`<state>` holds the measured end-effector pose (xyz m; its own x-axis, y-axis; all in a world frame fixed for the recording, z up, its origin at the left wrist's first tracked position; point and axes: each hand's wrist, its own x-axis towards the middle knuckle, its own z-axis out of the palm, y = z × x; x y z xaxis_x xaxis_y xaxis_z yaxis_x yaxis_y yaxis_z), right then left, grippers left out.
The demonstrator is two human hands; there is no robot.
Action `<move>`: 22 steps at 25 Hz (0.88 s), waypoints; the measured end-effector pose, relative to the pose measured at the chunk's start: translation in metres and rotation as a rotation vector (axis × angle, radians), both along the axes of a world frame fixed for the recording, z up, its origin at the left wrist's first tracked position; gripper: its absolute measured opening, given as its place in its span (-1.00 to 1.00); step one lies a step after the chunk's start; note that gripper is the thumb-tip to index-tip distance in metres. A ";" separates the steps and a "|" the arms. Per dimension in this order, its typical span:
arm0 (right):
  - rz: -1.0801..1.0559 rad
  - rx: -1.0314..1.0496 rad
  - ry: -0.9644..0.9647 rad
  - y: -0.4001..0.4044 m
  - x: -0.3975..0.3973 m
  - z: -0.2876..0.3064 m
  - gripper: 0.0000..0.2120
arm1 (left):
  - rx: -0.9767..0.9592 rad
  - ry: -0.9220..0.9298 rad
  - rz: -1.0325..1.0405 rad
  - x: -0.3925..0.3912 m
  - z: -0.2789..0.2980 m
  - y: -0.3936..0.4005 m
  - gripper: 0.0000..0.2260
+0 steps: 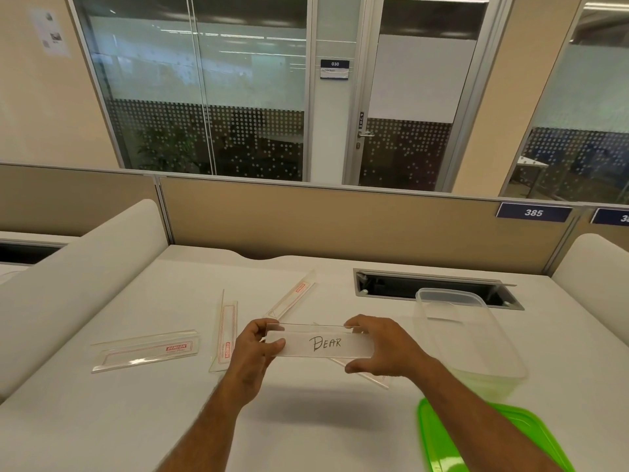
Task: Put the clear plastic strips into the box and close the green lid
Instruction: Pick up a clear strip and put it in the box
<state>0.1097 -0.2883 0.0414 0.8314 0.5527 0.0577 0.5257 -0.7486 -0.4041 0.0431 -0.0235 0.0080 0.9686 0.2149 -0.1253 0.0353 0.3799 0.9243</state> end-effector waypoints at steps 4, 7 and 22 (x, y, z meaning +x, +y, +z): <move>0.028 -0.086 -0.008 0.003 0.001 0.007 -0.24 | 0.003 -0.014 -0.009 0.000 -0.001 -0.003 -0.71; 0.042 -0.190 0.036 0.010 0.006 0.014 -0.21 | 0.008 -0.020 -0.023 -0.001 0.001 -0.008 -0.70; -0.253 -0.185 0.110 -0.009 0.044 0.040 -0.34 | 0.902 0.071 0.007 0.021 -0.010 -0.034 -0.37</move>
